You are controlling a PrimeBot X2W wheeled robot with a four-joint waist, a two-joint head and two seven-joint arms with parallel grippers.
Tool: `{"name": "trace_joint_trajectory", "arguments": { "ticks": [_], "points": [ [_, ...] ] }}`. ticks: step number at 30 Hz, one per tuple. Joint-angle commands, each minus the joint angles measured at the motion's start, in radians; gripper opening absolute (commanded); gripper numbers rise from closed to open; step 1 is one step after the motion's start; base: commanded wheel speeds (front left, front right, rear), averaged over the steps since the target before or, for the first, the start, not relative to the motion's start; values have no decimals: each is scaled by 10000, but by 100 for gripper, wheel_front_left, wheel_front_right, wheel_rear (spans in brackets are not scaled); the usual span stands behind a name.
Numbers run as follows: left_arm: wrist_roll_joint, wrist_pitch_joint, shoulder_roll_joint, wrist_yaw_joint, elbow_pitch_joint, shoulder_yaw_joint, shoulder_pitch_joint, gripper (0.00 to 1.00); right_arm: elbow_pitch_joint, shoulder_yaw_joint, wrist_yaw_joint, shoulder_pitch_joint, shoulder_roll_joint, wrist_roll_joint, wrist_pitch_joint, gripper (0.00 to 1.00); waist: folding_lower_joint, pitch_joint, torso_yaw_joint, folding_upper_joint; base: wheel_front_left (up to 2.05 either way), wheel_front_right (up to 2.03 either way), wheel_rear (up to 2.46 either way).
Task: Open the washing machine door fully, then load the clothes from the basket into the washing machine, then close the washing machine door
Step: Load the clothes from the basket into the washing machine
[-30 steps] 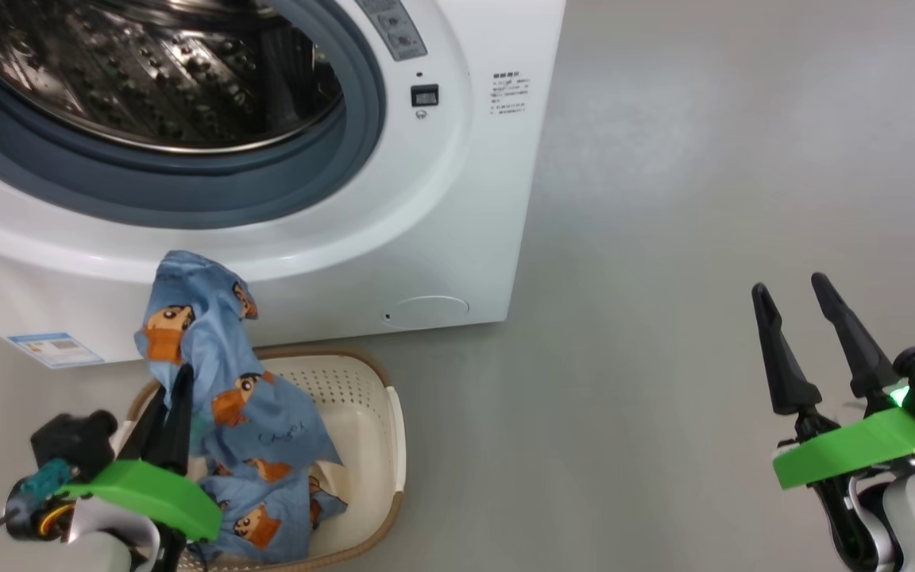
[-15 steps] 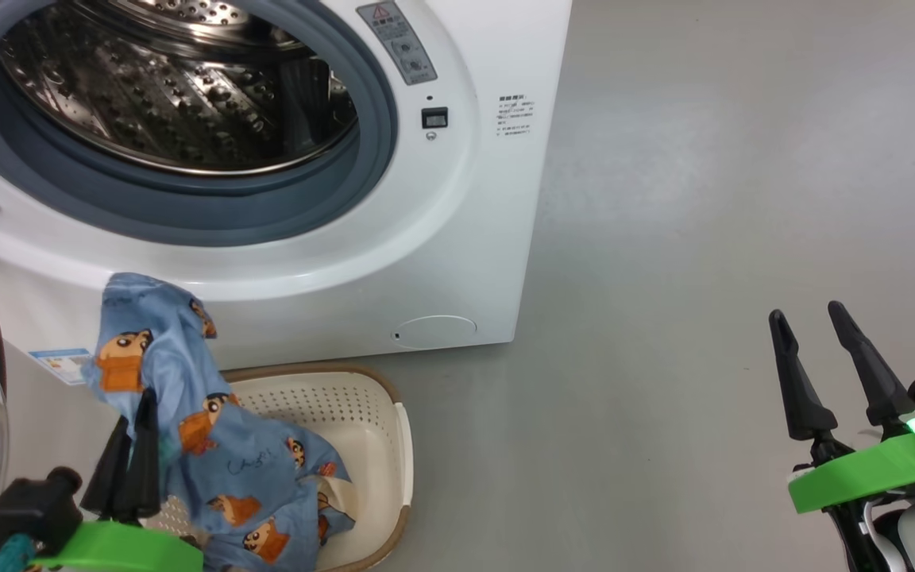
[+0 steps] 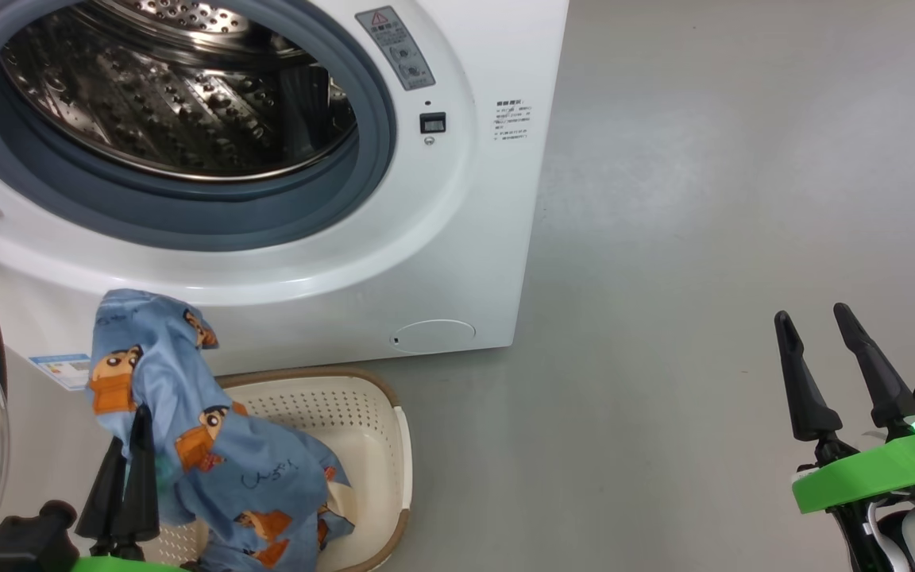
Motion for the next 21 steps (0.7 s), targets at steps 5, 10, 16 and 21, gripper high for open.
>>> {"name": "trace_joint_trajectory", "arguments": {
  "ticks": [5,10,16,21],
  "points": [
    [120,-107,111,-14,-324,456,-124,0,-283,87,46,137,-170,-20,-80,100,-1,40,-5,0,0,0,0],
    [150,-107,152,-74,-114,423,-485,0,-316,103,46,99,-117,-32,-80,100,-1,170,-7,0,0,0,0],
    [174,-107,306,-174,281,264,-1400,0,-356,121,46,-81,-18,-58,-80,100,-1,544,-26,0,0,0,0],
    [114,-107,467,-235,798,156,-2412,0,-379,166,46,-299,108,-90,-80,100,-1,939,-112,0,0,0,0]
  ]
}}
